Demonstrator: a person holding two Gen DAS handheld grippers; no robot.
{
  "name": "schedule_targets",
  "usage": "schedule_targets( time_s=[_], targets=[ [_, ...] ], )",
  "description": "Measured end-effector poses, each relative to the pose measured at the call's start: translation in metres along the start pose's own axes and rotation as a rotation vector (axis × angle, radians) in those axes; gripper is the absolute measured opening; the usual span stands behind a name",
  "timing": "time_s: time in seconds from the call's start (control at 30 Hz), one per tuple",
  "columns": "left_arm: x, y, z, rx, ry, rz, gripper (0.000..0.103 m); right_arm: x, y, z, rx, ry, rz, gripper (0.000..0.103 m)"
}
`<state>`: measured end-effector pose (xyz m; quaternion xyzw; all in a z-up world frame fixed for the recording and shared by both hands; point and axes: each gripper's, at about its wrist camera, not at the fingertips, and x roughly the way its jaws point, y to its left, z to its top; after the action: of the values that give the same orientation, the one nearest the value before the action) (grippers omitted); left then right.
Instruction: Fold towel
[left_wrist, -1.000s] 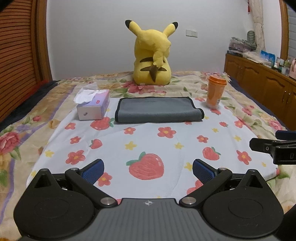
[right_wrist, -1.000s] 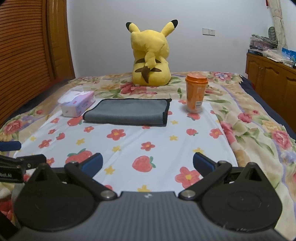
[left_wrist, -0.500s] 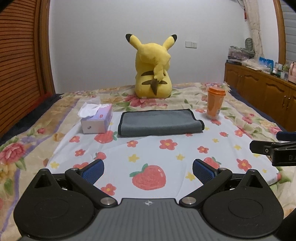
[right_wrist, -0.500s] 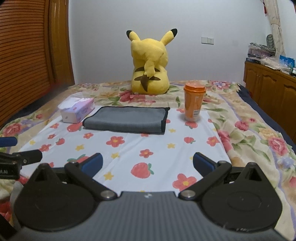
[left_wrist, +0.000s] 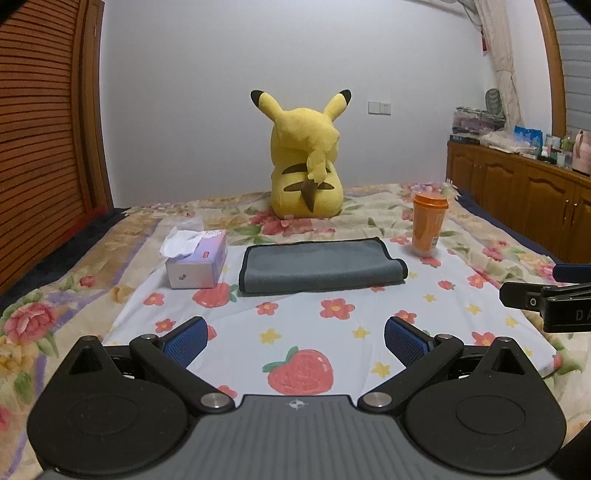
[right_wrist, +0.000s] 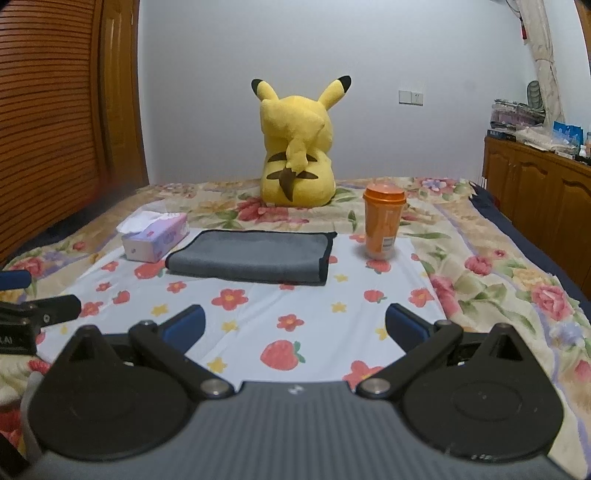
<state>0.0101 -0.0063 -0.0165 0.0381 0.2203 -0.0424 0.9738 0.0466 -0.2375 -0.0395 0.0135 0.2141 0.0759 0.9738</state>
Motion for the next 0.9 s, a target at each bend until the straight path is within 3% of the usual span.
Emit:
schedule_targets(
  time_s=[0.9],
  targets=[
    [-0.011,0.000,0.004,0.011,-0.088,0.015,0.103,-0.013,-0.008,0.002,0.031,-0.096,-0.023,0.103]
  ],
)
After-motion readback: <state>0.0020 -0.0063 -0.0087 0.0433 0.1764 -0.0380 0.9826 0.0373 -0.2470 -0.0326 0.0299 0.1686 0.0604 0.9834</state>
